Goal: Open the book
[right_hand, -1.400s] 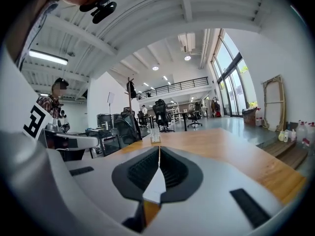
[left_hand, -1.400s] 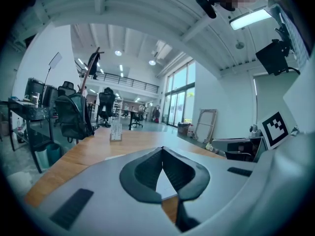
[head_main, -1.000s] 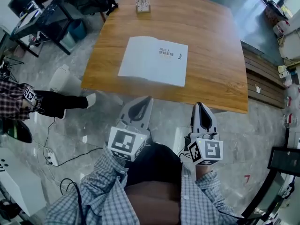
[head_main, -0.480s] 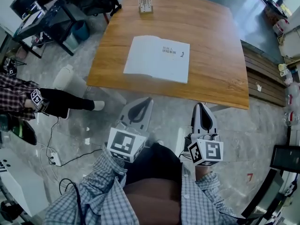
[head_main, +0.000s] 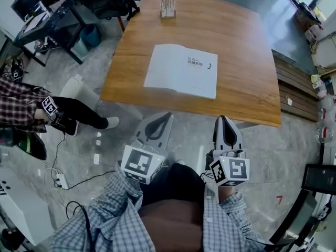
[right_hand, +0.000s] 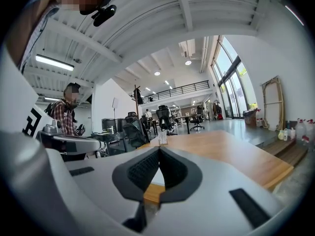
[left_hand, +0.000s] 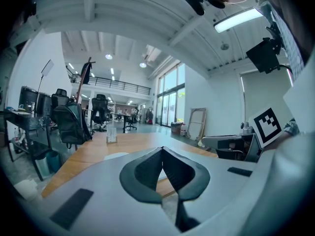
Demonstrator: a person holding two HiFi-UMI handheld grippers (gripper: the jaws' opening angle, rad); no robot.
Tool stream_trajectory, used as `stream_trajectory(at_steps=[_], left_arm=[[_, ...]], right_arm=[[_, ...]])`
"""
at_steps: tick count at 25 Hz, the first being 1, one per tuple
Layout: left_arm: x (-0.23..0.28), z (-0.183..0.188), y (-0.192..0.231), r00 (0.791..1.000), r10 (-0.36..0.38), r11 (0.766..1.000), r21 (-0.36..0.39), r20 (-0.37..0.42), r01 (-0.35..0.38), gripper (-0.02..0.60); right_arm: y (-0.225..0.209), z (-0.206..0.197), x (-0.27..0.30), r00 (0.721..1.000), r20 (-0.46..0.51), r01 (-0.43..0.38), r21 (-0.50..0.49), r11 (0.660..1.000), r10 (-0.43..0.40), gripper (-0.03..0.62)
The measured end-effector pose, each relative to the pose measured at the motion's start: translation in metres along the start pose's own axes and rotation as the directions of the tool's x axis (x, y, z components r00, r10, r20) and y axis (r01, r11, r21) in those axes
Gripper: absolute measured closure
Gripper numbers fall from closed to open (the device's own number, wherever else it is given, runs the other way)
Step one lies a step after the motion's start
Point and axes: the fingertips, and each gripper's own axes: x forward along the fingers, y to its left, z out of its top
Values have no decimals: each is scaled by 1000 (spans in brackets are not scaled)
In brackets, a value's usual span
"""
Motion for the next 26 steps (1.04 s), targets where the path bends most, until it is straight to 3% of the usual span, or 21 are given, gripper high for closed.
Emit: stream_trajectory(at_steps=[21,26], left_arm=[[-5,-4,20,1000,9,999,-33,-1,-9,574],[-22,-4,33,998,56,998,-32,3,-56,574]], right_arm=[[13,-2,14,1000,-12,-6,-1,1000,6,576],[34,-6,23,998,-16,-54,1,999,54,576]])
